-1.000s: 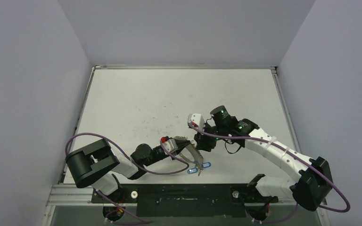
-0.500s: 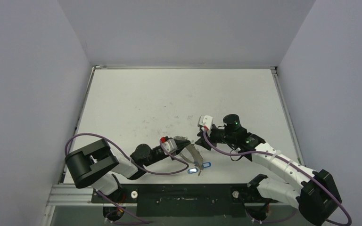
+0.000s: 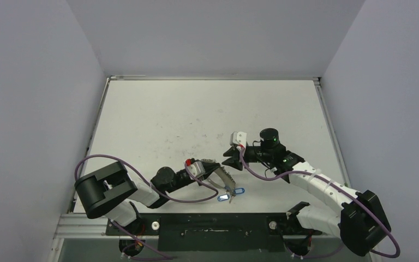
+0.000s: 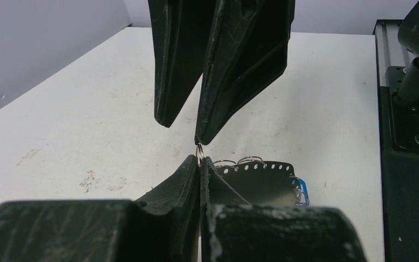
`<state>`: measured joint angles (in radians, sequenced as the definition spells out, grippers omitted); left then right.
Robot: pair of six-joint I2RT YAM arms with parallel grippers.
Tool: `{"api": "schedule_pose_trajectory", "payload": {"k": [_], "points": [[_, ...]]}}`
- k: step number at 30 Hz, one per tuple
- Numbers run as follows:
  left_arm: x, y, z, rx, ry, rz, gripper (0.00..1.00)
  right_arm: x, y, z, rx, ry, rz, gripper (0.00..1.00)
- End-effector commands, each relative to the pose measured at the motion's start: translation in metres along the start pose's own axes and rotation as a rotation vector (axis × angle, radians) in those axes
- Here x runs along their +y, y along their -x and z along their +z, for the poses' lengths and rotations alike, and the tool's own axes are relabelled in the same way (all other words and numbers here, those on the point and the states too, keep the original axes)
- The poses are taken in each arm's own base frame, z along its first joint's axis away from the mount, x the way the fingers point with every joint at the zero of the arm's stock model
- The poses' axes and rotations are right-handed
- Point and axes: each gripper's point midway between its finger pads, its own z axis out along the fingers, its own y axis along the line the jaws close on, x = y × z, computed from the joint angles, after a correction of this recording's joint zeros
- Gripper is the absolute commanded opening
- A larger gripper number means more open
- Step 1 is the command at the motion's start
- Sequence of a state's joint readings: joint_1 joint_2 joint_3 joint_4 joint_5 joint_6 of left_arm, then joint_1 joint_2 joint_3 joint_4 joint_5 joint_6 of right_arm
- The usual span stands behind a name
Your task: Put the keys on the keyring
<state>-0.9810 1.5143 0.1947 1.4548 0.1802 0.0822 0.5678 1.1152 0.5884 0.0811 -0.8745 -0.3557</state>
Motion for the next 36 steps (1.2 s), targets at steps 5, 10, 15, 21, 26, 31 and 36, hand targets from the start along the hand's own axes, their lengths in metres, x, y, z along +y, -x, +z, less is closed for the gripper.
{"api": "schedule_pose_trajectory", "payload": {"k": [5, 10, 15, 21, 26, 31, 36], "points": [[0.000, 0.023, 0.000, -0.078, 0.003, 0.011, 0.00, 0.005, 0.008, -0.006, -0.022, 0.033, -0.054, 0.33], [0.000, 0.023, 0.001, -0.078, 0.002, 0.012, 0.00, 0.008, 0.003, -0.004, -0.013, 0.048, -0.042, 0.32], [0.000, 0.023, 0.000, -0.078, 0.000, 0.011, 0.00, 0.013, 0.002, -0.002, -0.008, 0.091, -0.042, 0.28], [0.000, 0.023, 0.001, -0.078, 0.002, 0.012, 0.00, 0.018, 0.009, -0.006, -0.028, 0.101, -0.053, 0.27], [0.000, 0.023, 0.001, -0.078, 0.001, 0.014, 0.00, 0.018, 0.007, -0.005, -0.036, 0.098, -0.037, 0.29], [-0.001, 0.024, 0.001, -0.079, -0.003, 0.014, 0.00, 0.020, 0.002, 0.001, -0.026, 0.126, -0.011, 0.30], [-0.001, 0.024, 0.002, -0.081, -0.004, 0.016, 0.00, 0.022, -0.001, 0.005, -0.022, 0.143, -0.003, 0.29]]}}
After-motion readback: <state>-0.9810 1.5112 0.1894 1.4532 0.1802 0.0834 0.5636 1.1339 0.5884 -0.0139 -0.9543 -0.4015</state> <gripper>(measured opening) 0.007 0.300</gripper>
